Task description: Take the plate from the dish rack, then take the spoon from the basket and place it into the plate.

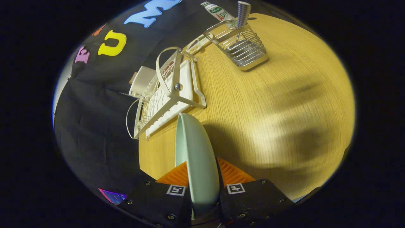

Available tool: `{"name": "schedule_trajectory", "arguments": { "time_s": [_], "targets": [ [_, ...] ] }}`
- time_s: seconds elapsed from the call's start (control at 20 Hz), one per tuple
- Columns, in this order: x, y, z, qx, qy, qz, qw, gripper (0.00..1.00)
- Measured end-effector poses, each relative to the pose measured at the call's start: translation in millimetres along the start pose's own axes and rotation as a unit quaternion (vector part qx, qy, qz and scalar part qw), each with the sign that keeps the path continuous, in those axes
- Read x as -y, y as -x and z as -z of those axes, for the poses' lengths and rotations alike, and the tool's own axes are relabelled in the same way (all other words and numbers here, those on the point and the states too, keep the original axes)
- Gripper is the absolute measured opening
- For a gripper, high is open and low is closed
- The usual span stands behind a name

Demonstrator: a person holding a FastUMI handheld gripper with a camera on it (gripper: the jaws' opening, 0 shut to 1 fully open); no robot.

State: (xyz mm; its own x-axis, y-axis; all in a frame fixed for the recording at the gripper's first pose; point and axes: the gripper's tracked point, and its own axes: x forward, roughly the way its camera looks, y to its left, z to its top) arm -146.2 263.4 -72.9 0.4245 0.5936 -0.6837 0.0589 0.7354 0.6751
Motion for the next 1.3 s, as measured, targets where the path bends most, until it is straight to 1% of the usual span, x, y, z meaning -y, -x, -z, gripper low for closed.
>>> {"name": "schedule_trajectory", "arguments": {
  "time_s": [0.05, 0.1, 0.15, 0.25, 0.35, 0.4, 0.45, 0.55, 0.65, 0.7, 0.8, 0.85, 0.9, 1.0, 1.1, 1.15, 1.2, 1.25, 1.3],
  "targets": [
    [3.0, 3.5, -1.5, 0.006, -0.007, 0.000, 1.000, 0.33],
    [6.5, 3.3, -5.5, 0.010, -0.008, 0.005, 1.000, 0.36],
    [10.2, 4.5, -7.5, 0.014, -0.007, 0.010, 1.000, 0.41],
    [16.9, 10.2, -11.0, 0.019, -0.007, 0.018, 1.000, 0.41],
    [15.4, 18.2, -18.6, 0.035, -0.010, 0.013, 0.999, 0.41],
    [17.2, 22.7, -24.1, 0.045, -0.005, 0.018, 0.999, 0.41],
    [18.7, 28.6, -29.6, 0.059, 0.009, 0.026, 0.998, 0.41],
    [19.1, 45.3, -45.4, 0.093, 0.058, 0.044, 0.993, 0.41],
    [14.7, 65.0, -63.0, 0.130, 0.112, 0.058, 0.983, 0.41],
    [10.8, 74.6, -74.6, 0.152, 0.138, 0.064, 0.977, 0.41],
    [0.3, 97.1, -99.0, 0.199, 0.187, 0.079, 0.959, 0.41],
    [-4.2, 109.5, -112.3, 0.223, 0.209, 0.087, 0.948, 0.41],
    [-9.1, 117.5, -125.1, 0.249, 0.235, 0.093, 0.935, 0.45],
    [-18.5, 142.3, -150.1, 0.297, 0.273, 0.107, 0.909, 0.45],
    [-27.6, 159.5, -169.8, 0.337, 0.292, 0.111, 0.888, 0.45],
    [-30.5, 164.3, -175.5, 0.352, 0.299, 0.107, 0.881, 0.49],
    [-33.6, 171.8, -180.5, 0.371, 0.302, 0.105, 0.872, 0.66],
    [-32.8, 174.9, -191.1, 0.391, 0.305, 0.106, 0.862, 0.69],
    [-32.1, 180.3, -199.1, 0.412, 0.310, 0.104, 0.851, 0.69]
  ]
}}
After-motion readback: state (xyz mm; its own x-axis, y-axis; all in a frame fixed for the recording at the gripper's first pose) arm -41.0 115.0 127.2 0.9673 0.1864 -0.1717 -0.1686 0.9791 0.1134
